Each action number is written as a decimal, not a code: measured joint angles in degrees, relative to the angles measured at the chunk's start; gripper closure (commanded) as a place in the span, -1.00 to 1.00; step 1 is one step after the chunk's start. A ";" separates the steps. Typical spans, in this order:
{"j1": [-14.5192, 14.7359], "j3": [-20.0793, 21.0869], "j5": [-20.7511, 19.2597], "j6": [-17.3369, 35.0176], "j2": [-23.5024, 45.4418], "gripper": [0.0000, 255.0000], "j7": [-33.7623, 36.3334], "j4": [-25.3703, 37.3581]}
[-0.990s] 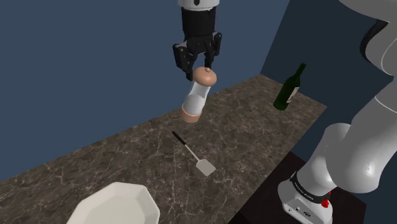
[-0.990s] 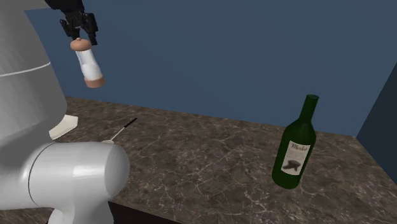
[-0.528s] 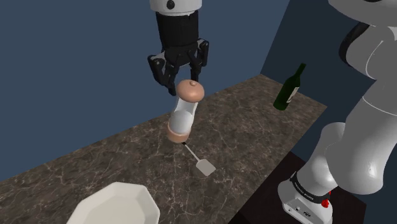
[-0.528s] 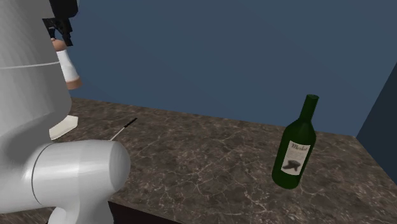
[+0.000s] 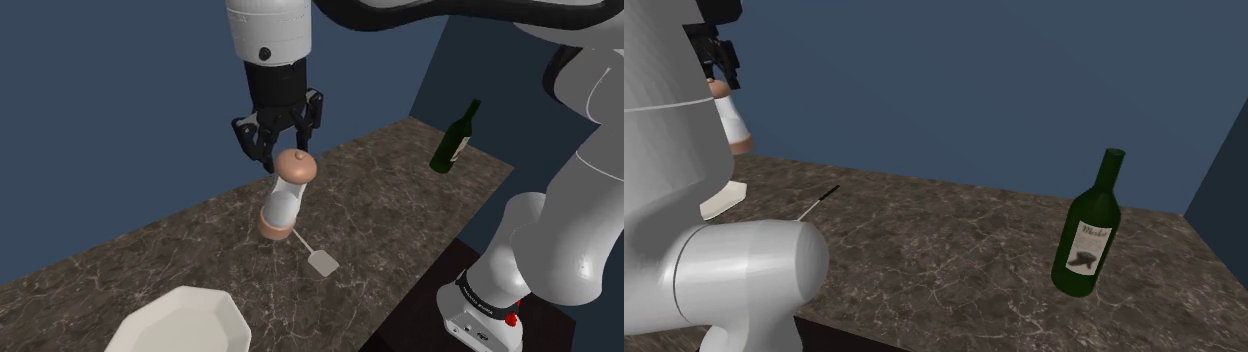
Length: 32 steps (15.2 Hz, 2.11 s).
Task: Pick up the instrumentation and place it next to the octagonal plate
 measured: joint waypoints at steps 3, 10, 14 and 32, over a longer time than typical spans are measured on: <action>-0.15 -0.07 0.34 2.64 -0.78 1.00 0.17 -3.35; -0.52 -0.33 0.64 8.18 -1.60 1.00 0.21 -9.61; -0.59 -0.38 0.71 11.29 -1.84 1.00 0.47 -12.95; -0.63 -0.48 -0.22 24.87 -0.28 1.00 2.25 -25.22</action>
